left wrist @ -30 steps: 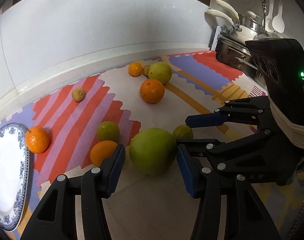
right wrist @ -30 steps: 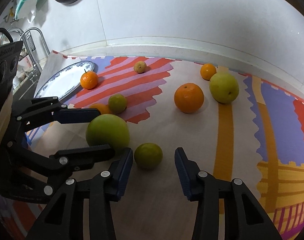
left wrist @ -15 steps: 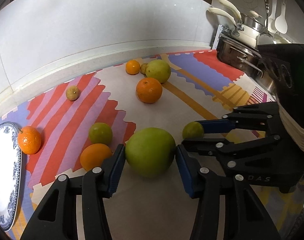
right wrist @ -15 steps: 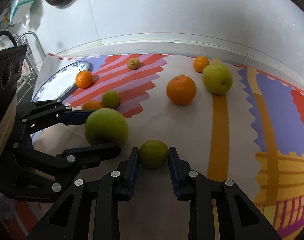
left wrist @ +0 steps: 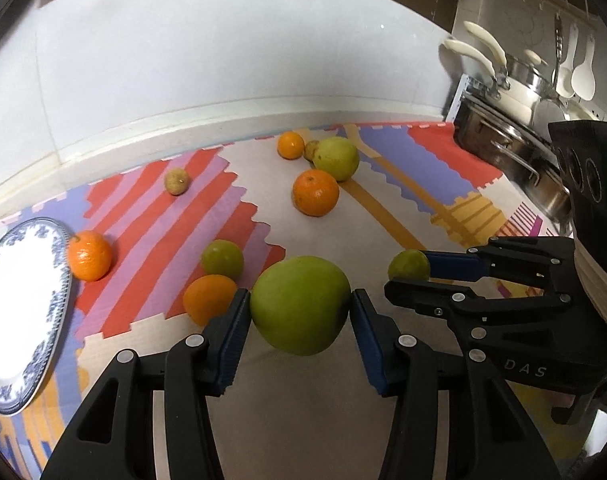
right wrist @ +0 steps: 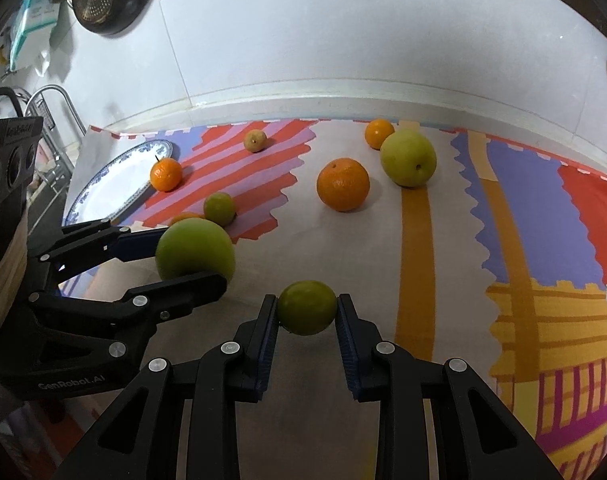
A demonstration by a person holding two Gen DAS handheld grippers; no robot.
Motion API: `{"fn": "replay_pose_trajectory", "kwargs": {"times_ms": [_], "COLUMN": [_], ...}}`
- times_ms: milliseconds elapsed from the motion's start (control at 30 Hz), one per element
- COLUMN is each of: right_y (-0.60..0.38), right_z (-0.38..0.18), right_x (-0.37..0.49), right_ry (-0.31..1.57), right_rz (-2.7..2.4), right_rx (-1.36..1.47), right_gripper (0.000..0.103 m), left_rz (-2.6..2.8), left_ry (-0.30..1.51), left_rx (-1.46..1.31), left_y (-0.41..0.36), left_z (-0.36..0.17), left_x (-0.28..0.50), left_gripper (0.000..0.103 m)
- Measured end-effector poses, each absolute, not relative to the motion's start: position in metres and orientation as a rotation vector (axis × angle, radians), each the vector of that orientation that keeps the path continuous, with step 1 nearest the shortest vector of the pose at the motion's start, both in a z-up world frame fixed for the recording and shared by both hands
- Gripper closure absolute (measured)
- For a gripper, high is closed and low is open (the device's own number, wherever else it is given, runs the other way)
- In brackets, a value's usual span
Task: Organize fruits
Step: 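Close the left tool on the green apple while the right tool closes on the lime, then carry the green apple with the left tool over the plate while the right tool carries the lime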
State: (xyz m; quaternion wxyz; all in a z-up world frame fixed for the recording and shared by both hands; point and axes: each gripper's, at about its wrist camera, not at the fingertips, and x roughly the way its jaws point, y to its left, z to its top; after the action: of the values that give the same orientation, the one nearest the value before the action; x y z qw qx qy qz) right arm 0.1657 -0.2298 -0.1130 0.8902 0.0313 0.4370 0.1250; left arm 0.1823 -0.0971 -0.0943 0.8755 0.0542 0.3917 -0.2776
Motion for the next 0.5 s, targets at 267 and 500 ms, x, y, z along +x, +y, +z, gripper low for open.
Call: {"fn": "replay_pose_trajectory", "kwargs": {"times_ms": [267,500], "right_y": [-0.221,-0.199], "right_z": [-0.088,-0.062], "right_x": [0.148,0.133], "right_ry": [0.844,0.783], "right_rz": [0.266,0.301], "right_rx": [0.074,0.054], "right_gripper": [0.073,0.073], "left_rz": [-0.51,-0.438], "left_ry": [0.764,0.709], "left_rx": [0.067,0.03], "left_y": [-0.078,-0.051], "left_z": [-0.067,-0.043], "left_x": [0.16,0.139], "left_gripper": [0.053,0.053]}}
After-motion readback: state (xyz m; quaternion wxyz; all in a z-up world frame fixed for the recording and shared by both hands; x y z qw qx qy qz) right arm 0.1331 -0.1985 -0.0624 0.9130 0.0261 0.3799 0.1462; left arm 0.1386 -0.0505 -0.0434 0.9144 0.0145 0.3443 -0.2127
